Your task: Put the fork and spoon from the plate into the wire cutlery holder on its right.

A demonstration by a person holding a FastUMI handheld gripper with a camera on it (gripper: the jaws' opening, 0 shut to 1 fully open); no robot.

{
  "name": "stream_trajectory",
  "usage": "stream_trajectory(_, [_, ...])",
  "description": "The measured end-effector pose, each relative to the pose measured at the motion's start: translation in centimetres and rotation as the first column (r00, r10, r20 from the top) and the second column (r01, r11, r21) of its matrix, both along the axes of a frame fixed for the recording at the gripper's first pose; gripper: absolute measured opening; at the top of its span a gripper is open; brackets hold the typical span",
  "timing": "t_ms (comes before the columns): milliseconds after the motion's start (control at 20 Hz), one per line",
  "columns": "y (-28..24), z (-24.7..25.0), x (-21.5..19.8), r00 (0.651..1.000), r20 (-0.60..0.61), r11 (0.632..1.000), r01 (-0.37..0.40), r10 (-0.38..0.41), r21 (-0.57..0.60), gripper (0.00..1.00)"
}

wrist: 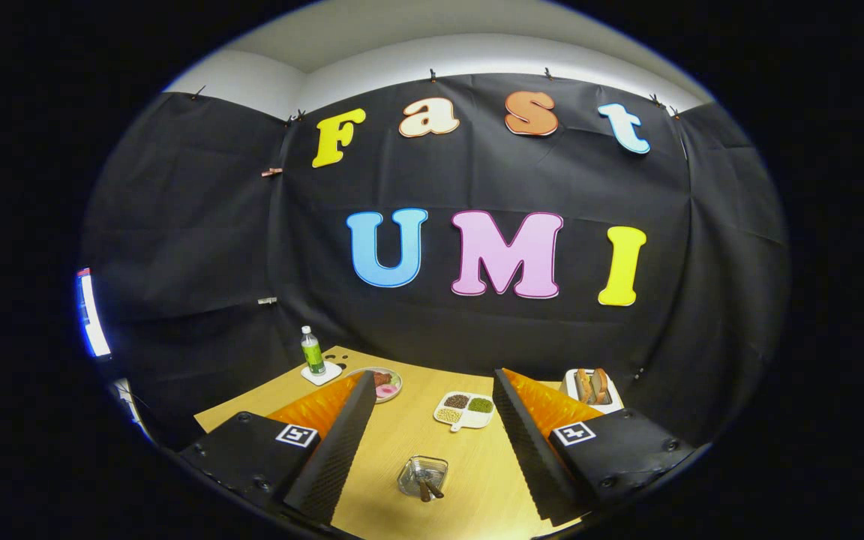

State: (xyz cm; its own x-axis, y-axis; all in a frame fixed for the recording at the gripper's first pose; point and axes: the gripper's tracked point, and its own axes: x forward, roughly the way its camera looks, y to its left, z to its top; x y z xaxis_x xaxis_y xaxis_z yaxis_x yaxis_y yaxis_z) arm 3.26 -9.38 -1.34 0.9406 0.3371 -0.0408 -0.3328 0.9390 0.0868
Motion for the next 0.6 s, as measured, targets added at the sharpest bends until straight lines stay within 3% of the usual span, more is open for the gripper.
stream_trajectory(200, [-0.71, -0.13, 0.28, 0.999, 0.024, 1.0, 0.025, -0.025, -0.012, 0.98])
stream_trajectory(600, [-0.06, -0.69, 0.09, 1.0, 0.008, 1.0, -0.006, 0.006, 0.014, 0.97])
